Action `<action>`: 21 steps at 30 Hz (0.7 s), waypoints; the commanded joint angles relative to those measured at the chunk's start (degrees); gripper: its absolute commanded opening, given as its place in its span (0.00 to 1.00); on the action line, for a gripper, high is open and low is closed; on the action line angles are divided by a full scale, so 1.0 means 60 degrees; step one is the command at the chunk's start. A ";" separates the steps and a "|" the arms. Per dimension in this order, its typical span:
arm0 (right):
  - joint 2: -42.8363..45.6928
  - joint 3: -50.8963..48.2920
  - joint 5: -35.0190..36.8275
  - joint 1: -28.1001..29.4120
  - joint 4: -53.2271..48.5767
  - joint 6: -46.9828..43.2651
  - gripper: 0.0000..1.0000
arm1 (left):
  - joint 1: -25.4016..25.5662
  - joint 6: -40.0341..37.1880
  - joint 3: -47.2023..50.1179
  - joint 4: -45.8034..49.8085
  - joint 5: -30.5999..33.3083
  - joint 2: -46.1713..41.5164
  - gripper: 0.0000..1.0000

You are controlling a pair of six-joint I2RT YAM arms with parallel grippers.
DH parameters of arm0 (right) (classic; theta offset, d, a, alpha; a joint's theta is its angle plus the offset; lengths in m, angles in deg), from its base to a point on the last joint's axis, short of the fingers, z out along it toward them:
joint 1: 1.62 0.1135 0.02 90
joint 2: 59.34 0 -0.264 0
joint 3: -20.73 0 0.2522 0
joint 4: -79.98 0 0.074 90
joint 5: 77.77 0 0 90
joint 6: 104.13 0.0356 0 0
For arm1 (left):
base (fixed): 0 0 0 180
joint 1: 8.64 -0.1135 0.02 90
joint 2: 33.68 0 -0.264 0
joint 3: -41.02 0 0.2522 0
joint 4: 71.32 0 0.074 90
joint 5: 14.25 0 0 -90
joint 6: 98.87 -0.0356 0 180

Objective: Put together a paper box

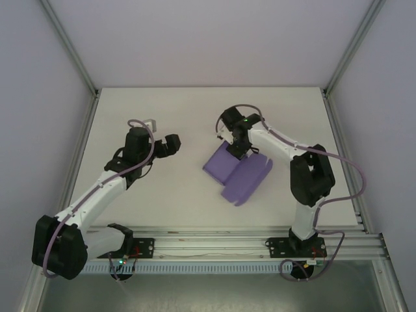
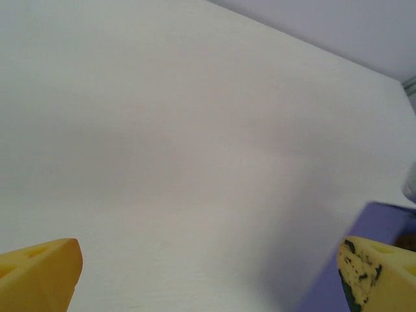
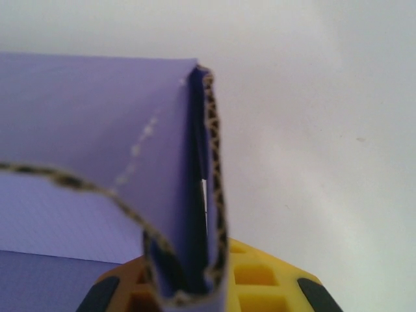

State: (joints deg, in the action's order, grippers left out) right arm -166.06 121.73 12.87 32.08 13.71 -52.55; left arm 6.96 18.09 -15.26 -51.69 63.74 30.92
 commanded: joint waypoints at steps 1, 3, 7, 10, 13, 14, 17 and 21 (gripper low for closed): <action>-0.0688 0.1206 0.2278 0.0548 -0.1610 -0.3756 0.02 | -0.0189 0.0054 0.0380 0.0311 0.0396 -0.0277 1.00; -0.1337 0.1804 0.3592 0.0844 -0.1885 -0.4441 0.02 | -0.0251 0.0121 0.0567 0.0243 0.0427 -0.0414 1.00; -0.2275 0.2018 0.4550 0.1264 -0.0990 -0.5894 0.02 | -0.0321 0.0136 0.0788 0.0152 0.0432 -0.0568 1.00; -0.2214 0.1409 0.3813 0.1536 0.0896 -0.6853 0.02 | -0.0382 0.0090 0.0775 0.0296 0.0515 -0.0535 1.00; -0.2124 0.0983 0.2782 0.1722 0.2048 -0.7256 0.02 | -0.0408 0.0104 0.0774 0.0344 0.0436 -0.0472 1.00; -0.2177 0.0907 0.2612 0.1767 0.2348 -0.7328 0.04 | -0.0416 0.0120 0.0790 0.0348 0.0416 -0.0460 1.00; -0.2360 0.0431 0.2507 0.1800 0.3510 -0.7850 0.08 | -0.0441 0.0150 0.0790 0.0395 0.0470 -0.0400 1.00; -0.2437 0.0415 0.2221 0.1797 0.3800 -0.7819 0.33 | -0.0479 0.0158 0.0759 0.0534 0.0580 -0.0381 1.00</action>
State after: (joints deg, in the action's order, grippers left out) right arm -180.16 124.05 29.86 42.83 35.13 -79.74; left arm 4.73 18.27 -11.02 -50.51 65.73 28.91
